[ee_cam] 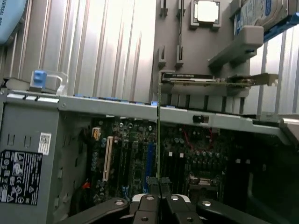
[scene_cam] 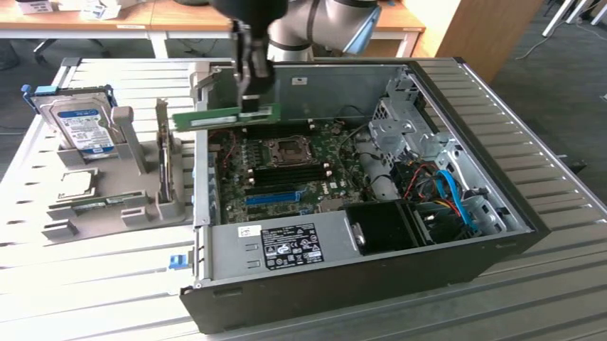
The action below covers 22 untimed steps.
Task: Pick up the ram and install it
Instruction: 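Pick up the ram and move it above insertion slot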
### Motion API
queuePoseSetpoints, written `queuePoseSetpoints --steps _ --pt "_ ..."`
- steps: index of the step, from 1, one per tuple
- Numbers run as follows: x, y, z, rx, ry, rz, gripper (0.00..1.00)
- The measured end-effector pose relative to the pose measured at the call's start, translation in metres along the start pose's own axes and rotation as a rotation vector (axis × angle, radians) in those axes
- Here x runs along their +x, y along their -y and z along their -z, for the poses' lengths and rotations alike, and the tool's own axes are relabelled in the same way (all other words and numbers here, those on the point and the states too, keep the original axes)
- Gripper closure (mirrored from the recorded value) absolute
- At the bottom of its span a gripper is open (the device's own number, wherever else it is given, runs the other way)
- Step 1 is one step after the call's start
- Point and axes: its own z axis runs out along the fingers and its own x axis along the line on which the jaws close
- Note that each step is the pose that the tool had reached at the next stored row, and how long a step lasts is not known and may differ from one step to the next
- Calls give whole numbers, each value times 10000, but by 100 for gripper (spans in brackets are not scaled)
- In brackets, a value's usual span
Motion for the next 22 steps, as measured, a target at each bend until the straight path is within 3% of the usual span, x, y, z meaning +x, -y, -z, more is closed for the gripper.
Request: queuePoseSetpoints --steps 11,22 --pt "40 431 15 -9 -2 2 88" --pt "71 770 27 -11 -5 0 88"
